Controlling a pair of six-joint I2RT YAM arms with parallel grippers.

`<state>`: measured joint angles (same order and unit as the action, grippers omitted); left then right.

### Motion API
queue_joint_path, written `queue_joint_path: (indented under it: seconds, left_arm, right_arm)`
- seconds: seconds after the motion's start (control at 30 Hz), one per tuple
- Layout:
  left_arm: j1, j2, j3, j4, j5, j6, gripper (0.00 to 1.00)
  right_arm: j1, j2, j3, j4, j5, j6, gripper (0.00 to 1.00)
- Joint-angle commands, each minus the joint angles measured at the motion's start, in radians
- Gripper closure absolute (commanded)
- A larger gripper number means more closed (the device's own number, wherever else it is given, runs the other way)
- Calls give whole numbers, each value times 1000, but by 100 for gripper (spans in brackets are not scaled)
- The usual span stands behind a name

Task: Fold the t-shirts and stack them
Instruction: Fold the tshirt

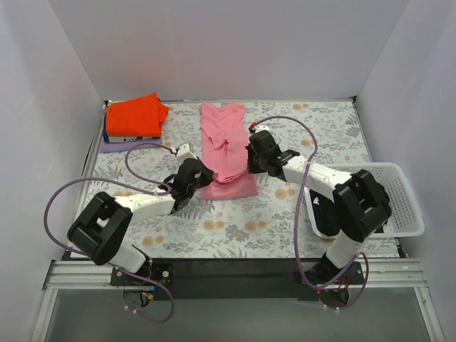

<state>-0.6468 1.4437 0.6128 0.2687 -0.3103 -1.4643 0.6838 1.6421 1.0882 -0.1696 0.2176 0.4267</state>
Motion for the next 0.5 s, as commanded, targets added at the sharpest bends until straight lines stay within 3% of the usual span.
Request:
queue_joint_path:
  seconds: [0.0, 0.47]
  left_arm:
    - [29, 59, 67, 153, -32, 71, 100]
    - [171, 280, 222, 228, 68, 84, 100]
  right_arm:
    - [-35, 71, 94, 61, -23, -46, 99]
    - [-132, 277, 317, 59, -76, -86, 99]
